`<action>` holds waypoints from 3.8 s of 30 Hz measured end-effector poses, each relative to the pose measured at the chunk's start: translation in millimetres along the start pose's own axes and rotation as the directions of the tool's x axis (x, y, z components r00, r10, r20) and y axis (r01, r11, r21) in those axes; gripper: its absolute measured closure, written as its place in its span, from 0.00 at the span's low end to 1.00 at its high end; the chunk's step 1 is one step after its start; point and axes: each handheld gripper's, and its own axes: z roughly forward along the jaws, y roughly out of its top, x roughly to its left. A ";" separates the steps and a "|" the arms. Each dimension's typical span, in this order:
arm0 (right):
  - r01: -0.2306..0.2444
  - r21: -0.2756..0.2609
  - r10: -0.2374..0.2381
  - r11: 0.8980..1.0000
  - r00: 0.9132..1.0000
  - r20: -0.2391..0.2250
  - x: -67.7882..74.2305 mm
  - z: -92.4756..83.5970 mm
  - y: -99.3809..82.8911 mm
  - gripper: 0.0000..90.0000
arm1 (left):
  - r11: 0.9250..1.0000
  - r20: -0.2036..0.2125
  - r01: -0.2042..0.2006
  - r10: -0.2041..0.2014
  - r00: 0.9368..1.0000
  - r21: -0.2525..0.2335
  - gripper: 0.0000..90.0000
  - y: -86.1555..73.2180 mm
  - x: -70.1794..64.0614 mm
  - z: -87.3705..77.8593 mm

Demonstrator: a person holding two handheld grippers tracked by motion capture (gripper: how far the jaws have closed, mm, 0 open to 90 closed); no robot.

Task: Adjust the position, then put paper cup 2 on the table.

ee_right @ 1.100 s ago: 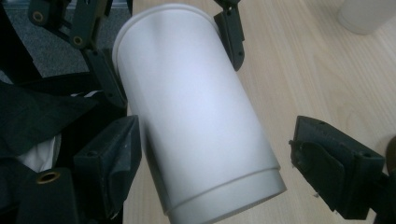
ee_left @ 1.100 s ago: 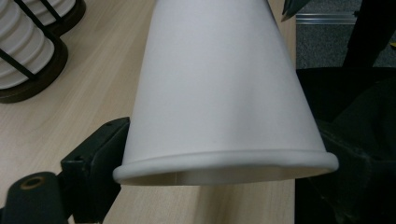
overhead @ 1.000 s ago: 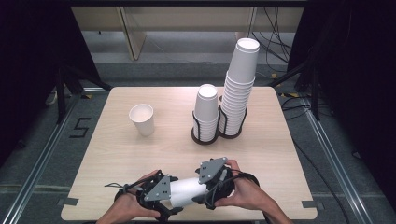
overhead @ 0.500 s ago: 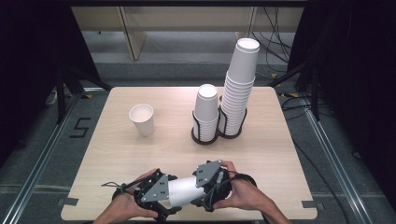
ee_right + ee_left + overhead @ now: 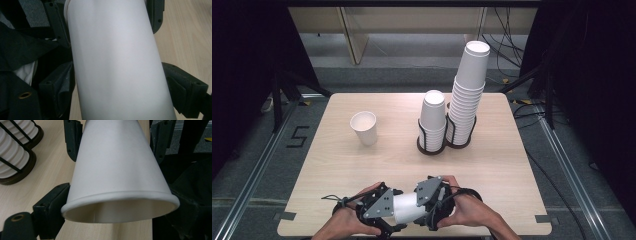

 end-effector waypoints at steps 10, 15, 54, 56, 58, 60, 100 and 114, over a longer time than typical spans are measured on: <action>0.028 -0.017 -0.028 0.999 0.999 -0.024 -3.1 8.9 -4.5 0.20 | 1.000 0.013 -0.011 0.011 1.000 0.003 0.13 -1.2 -1.3 1.1; 0.060 -0.008 -0.060 0.998 0.998 -0.018 -1.4 9.6 -5.8 0.22 | 1.000 0.023 -0.011 0.012 1.000 -0.009 0.13 -2.0 -2.0 1.1; -0.163 -0.344 0.180 0.925 0.983 0.018 -38.1 -25.7 -40.7 0.24 | 0.786 0.021 0.412 -0.455 0.890 -0.460 0.16 -32.3 24.3 -8.3; -0.170 -0.349 0.183 0.922 0.983 0.004 -37.3 -24.3 -40.3 0.24 | 0.777 0.033 0.425 -0.464 0.885 -0.465 0.16 -32.8 24.2 -6.7; -0.160 -0.359 0.174 0.919 0.985 0.007 -37.3 -23.1 -40.4 0.24 | 0.773 0.041 0.431 -0.468 0.883 -0.465 0.16 -32.4 24.1 -6.1; -0.171 -0.360 0.175 0.917 0.984 -0.021 -36.3 -21.4 -40.1 0.24 | 0.772 0.040 0.436 -0.474 0.880 -0.462 0.16 -31.4 23.1 -5.2; -0.188 -0.346 0.167 0.919 0.982 -0.090 -27.2 0.9 -31.9 0.20 | 0.785 0.030 0.354 -0.395 0.918 -0.508 0.12 -25.5 17.3 -3.6; -0.145 -0.201 0.158 0.969 0.986 0.048 -14.3 8.0 -16.8 0.25 | 0.837 -0.054 0.323 -0.384 0.922 -0.441 0.12 -17.7 13.3 -6.4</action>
